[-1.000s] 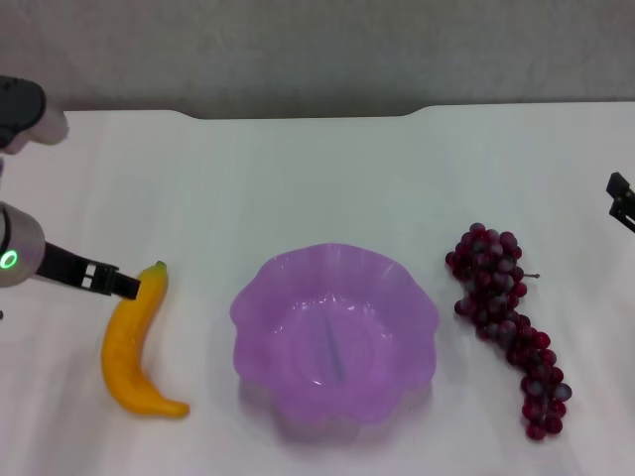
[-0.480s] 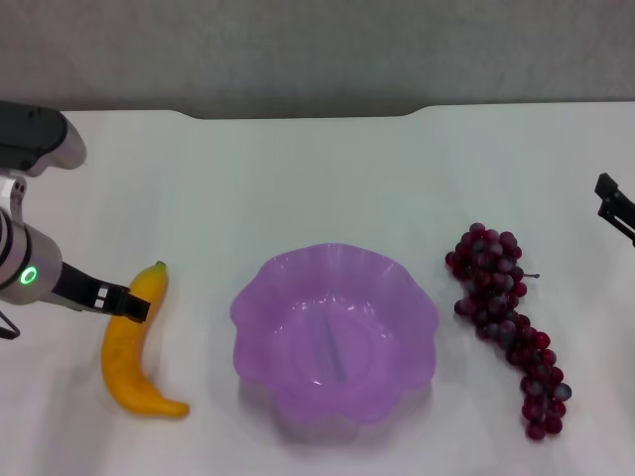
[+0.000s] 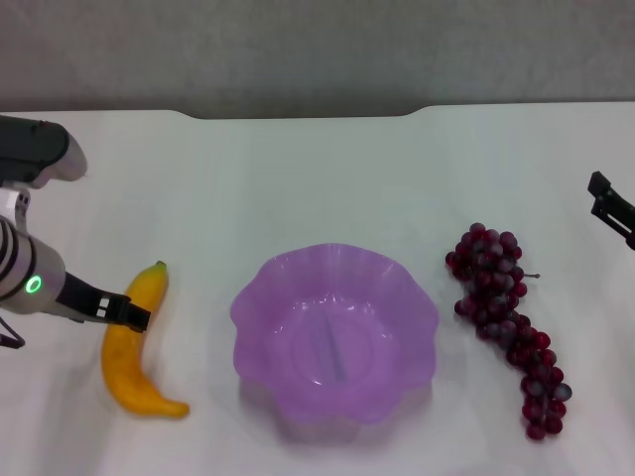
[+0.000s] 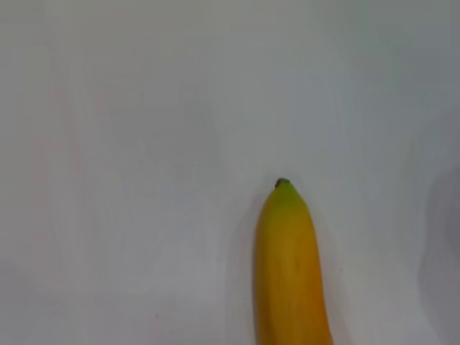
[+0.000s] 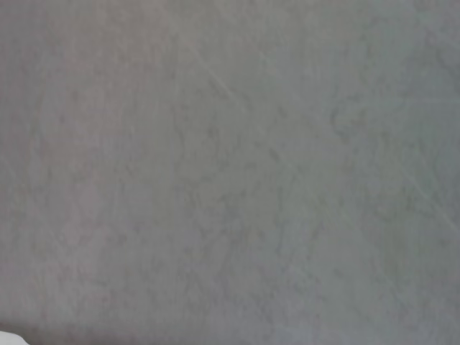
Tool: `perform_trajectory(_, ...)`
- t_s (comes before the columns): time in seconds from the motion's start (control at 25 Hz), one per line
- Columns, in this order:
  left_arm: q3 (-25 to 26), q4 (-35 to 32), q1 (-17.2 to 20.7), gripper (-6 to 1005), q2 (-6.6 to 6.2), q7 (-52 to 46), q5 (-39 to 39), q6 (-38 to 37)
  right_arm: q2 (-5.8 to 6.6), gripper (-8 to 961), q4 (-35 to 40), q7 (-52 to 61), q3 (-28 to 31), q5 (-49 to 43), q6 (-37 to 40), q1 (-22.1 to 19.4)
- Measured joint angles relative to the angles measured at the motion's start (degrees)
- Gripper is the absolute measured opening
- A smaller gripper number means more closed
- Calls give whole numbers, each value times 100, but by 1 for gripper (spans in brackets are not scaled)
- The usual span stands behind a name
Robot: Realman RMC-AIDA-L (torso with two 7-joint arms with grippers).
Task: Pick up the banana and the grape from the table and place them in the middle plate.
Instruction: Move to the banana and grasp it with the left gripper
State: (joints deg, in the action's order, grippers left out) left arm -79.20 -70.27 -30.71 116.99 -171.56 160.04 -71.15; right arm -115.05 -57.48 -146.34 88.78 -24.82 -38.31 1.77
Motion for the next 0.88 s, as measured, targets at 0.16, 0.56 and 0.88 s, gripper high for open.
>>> perform_trajectory(0.16,2,214,-63,810,-1,0,-29,96,0,879,0,0,-1,-3,3,6)
perform_trajectory(0.56,-29,594,-206,808,2,0,-103,258,0,879,0,0,-1,-21,6,7)
perform_trajectory(0.88,-36,916,-276,801,7,0,-149,537,0,879,0,0,-1,-19,-8,7)
